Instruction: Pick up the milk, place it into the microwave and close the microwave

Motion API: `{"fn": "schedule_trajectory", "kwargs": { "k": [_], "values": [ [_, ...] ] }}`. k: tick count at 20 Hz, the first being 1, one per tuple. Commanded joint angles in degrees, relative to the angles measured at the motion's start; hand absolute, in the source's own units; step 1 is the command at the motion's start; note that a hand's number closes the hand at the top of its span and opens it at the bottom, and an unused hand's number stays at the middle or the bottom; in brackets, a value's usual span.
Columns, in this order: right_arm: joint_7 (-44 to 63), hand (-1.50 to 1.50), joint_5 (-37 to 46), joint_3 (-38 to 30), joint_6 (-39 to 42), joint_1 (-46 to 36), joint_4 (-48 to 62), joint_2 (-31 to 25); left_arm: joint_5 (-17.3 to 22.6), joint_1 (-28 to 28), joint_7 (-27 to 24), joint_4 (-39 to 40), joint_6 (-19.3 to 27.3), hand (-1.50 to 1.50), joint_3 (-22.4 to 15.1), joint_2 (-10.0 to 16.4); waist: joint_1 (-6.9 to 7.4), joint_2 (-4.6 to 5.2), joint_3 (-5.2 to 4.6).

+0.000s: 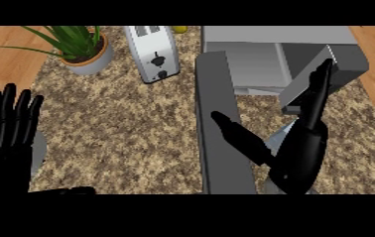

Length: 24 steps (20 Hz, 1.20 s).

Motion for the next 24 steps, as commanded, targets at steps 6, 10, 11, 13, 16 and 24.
{"fn": "schedule_trajectory", "kwargs": {
  "k": [6,10,11,13,16,24],
  "values": [
    [21.1,-1.50,18.1,6.3,-6.9,-1.2,3.7,0.1,6.3,9.6,0.9,-8.5,-4.2,-1.50,4.2,1.5,-0.58,-0.05,0.11],
    [23.4,-1.50,21.0,9.5,-9.9,1.3,3.5,0.1,3.2,17.7,-5.8,-8.7,-7.1,-1.50,-0.2,-2.4,-0.49,-0.03,0.12],
    [22.3,-1.50,18.7,7.1,-6.0,1.4,1.7,0.1,4.7,12.3,-2.2,-6.7,-5.6,-1.50,2.5,-1.0,-0.91,0.08,0.15],
    [21.7,-1.50,19.3,7.6,-10.1,1.7,5.3,0.1,11.0,16.0,-3.2,-8.3,-9.4,-1.50,8.5,1.6,-0.48,0.08,0.14],
    [18.8,-1.50,17.1,7.7,-15.9,4.3,9.2,0.1,12.8,18.0,-1.7,-11.5,-10.2,-1.50,9.1,1.2,-0.41,0.10,0.17],
    [10.0,-1.50,2.7,3.9,-23.8,11.9,9.3,-6.9,11.7,20.2,-3.0,-12.5,-11.9,-1.50,9.5,-0.7,-0.68,0.13,0.23]
  ]
}}
